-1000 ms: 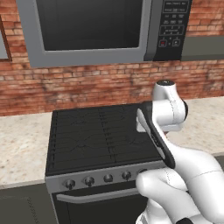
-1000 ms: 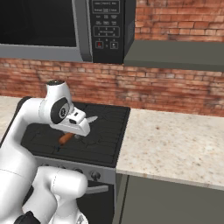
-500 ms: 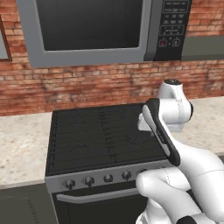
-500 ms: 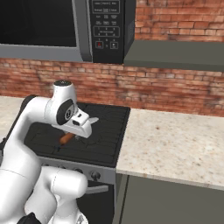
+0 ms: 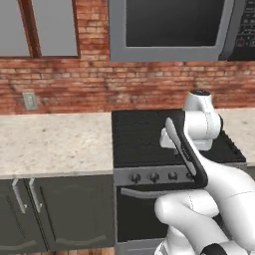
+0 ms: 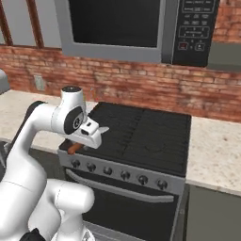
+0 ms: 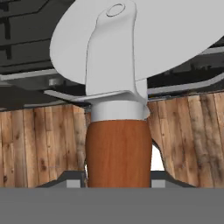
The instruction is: Take the pizza cutter from the drawer on the right and place it on the dining counter for cutting.
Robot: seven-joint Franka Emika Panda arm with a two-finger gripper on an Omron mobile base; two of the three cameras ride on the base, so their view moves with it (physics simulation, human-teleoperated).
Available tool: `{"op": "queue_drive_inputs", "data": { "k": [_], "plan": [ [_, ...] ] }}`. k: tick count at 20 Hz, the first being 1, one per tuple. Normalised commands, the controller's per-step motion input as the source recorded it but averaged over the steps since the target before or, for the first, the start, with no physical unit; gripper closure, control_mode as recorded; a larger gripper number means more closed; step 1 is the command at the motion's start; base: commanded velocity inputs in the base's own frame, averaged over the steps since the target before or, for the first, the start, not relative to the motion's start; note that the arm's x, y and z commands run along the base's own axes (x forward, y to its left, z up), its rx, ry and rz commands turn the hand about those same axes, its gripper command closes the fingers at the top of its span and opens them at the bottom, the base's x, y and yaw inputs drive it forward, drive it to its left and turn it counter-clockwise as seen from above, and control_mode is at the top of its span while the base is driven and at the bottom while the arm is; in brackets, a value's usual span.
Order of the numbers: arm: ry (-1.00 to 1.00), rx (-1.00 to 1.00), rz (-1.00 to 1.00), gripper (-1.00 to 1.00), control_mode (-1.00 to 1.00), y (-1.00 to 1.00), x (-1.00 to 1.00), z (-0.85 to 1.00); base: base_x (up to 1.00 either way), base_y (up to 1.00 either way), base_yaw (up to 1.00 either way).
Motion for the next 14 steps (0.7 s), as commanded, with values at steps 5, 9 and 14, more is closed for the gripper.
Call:
{"op": "queue_drive_inputs", "data": {
  "k": [5,9,14],
  "plan": [
    [0.00,0.00,0.00,1.00,1.00,0.00,0.00,0.00,-0.05,0.66,0.87],
    [0.00,0.00,0.00,1.00,1.00,0.00,0.00,0.00,-0.06,0.19,1.00],
    [0.00,0.00,0.00,1.00,1.00,0.00,0.00,0.00,-0.11,0.06,1.00]
  ]
}}
